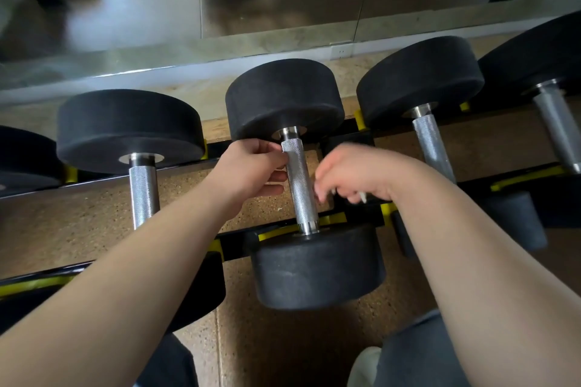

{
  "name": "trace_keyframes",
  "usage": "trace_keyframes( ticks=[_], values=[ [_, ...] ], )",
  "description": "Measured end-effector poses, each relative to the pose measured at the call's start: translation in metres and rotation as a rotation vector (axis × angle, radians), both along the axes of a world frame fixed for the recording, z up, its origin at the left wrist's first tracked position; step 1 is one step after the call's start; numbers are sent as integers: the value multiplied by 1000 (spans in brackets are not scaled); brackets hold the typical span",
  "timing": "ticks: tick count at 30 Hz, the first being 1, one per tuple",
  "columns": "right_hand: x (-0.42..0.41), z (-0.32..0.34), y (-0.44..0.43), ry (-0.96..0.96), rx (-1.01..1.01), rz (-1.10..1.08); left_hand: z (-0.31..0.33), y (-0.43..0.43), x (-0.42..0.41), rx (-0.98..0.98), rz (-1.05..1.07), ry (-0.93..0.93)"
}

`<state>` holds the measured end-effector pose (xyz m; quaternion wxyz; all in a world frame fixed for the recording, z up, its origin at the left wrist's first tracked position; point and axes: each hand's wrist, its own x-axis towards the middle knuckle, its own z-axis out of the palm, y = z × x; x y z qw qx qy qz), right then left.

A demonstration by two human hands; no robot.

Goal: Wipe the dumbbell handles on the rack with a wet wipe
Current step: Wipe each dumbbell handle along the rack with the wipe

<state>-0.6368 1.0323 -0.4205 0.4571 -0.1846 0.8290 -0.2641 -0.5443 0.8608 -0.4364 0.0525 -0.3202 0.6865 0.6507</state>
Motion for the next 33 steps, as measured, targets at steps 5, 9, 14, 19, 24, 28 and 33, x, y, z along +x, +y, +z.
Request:
trace_keyframes(
  ticks=[5,9,14,19,24,28,33],
  values=[
    [-2,12,-3,-37,-482,-366,5,0,4,8,-10,-11],
    [19,25,-12,-86,-516,-270,12,-3,12,29,-29,-12],
    [38,32,-31,-73,-521,-258,33,-20,36,181,-29,73],
    [73,38,-77,55,-467,-207,41,-60,82,118,3,115],
    [106,33,-135,295,-364,-34,32,-111,124,-200,137,144],
    [122,15,-173,470,-298,-6,5,-128,143,-331,299,68],
    [138,-3,-187,813,-298,22,-9,-130,147,-262,307,95]
  ],
)
